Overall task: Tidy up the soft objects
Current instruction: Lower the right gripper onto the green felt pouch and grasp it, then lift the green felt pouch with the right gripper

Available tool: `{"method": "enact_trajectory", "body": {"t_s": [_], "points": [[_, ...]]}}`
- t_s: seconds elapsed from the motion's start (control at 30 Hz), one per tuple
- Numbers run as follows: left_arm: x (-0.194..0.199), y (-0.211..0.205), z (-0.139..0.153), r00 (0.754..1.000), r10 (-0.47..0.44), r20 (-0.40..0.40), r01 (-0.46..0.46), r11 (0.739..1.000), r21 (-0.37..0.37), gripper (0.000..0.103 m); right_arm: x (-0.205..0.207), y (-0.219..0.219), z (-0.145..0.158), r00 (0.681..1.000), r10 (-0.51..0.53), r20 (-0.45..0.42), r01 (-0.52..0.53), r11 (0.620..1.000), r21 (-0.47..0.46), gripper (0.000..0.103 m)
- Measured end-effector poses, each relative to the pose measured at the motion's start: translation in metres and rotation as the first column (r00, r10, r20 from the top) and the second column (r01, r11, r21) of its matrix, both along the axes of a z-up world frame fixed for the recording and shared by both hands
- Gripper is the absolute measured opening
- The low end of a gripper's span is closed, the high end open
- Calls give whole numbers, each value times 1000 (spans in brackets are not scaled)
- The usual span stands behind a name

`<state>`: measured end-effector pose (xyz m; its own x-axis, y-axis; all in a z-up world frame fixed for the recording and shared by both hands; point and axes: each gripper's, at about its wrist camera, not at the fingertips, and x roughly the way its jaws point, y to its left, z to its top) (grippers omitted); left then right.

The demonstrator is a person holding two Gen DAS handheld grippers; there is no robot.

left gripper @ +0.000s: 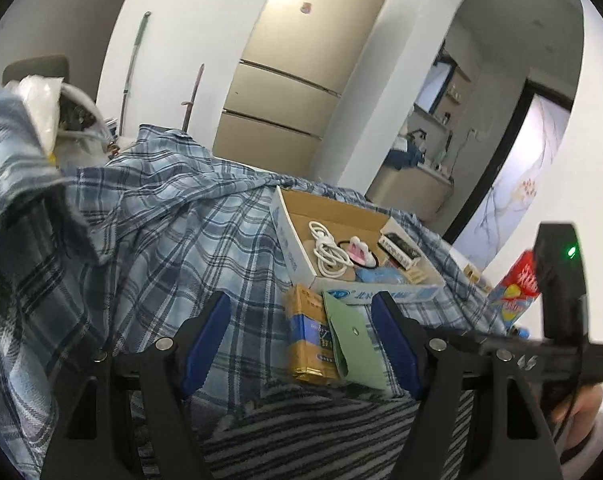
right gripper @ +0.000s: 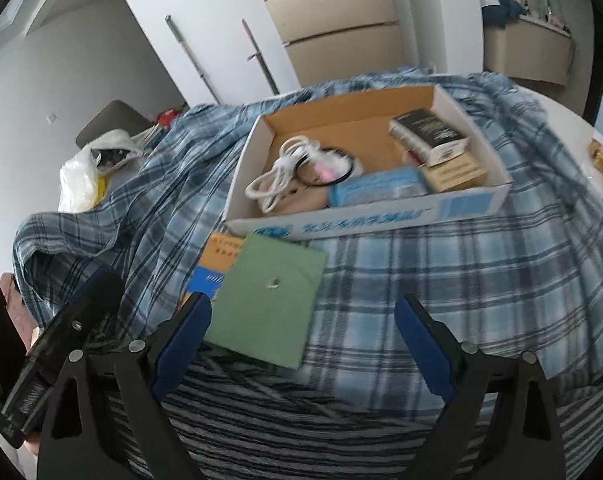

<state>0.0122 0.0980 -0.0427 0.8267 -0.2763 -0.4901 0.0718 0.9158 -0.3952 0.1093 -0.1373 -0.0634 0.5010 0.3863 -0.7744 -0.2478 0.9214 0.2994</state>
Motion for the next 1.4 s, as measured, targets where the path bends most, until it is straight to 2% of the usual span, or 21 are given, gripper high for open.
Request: {"method": "enact_trajectory", "body": {"t_s": [0.27,0.5,0.8,0.87,0.93,1.03,1.13,1.4], "points": [[-5,11,0,999,47,18,-46,998,-38,75,0,35,-22,995,72,-69,-72,997,-5,81],[-5,8,1,999,34,23,-33,999,-27,75,3,38,-36,988,78,-131,-73,997,40,79],[-3,5,-1,1000,27,16,-27,1000,-17,75,3,35,-39,989,72,-128,-67,997,50,78],[-3,6,-1,1000,27,16,-27,1000,-16,75,2,34,-38,990,65,-125,-60,997,42,73],[-3,6,-1,999,34,14,-34,999,-14,75,1,32,-36,991,59,-116,-55,998,40,72],[-1,8,-4,999,40,2,-40,999,-20,75,-7,26,-22,996,64,-66,-63,998,26,72],[-3,7,-3,999,40,9,-40,999,-14,75,-16,17,-8,996,87,-18,-87,996,-33,72],[-2,4,-3,999,38,6,-38,999,0,75,-35,-36,-6,988,111,-106,-124,984,-129,72]]}}
